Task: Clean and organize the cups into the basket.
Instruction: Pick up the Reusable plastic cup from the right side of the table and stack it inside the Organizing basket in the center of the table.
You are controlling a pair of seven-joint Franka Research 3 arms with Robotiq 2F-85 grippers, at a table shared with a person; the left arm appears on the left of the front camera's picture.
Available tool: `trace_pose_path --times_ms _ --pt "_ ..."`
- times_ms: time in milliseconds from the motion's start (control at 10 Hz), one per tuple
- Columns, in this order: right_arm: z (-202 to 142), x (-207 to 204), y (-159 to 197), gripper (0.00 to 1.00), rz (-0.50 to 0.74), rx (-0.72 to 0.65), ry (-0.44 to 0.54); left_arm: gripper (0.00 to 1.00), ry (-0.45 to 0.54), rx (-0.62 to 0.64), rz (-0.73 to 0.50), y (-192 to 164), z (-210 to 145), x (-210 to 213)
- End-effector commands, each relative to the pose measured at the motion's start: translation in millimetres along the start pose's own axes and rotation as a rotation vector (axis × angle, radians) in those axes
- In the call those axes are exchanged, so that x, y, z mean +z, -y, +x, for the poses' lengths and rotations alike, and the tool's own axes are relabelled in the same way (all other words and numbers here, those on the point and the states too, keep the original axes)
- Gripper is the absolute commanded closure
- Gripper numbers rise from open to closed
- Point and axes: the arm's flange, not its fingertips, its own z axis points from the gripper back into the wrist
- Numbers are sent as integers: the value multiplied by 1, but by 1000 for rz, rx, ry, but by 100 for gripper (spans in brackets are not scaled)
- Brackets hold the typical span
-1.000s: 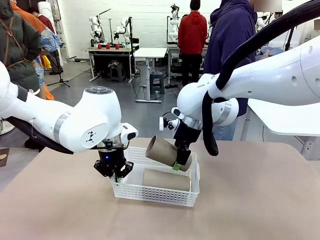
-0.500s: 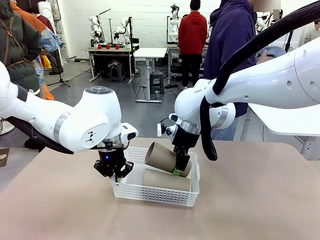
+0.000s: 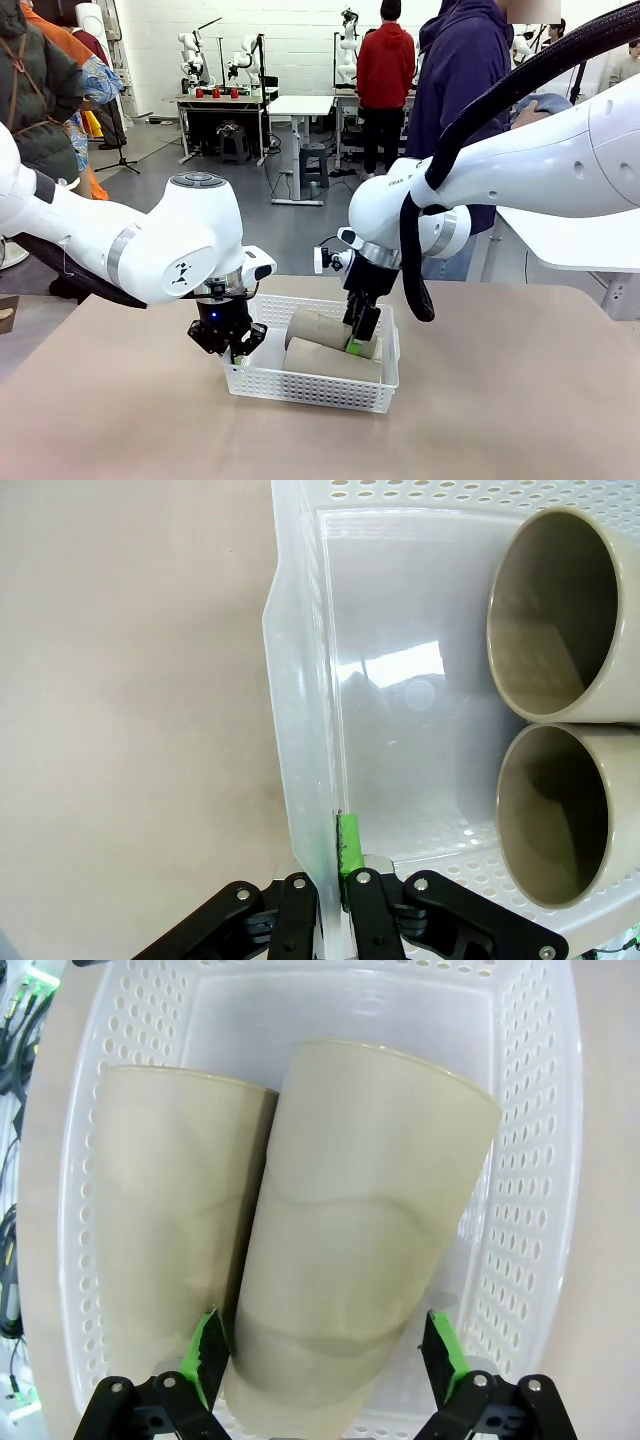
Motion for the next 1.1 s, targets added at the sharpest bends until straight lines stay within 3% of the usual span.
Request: trace_pose_path --times_ms 0,300,500,700,1000 --pt "1 23 -9 0 -20 9 54 100 6 -2 2 -1 -1 2" --pt "-42 107 -63 0 -56 71 327 100 6 -2 2 -1 -1 2" --pt "-99 163 -118 0 -52 139 536 100 6 -2 2 -1 -1 2" --pt "-171 192 -154 0 -41 178 725 100 6 -2 2 -1 -1 2" --pt "-288 201 -168 0 -123 151 969 100 6 -2 2 -1 -1 2"
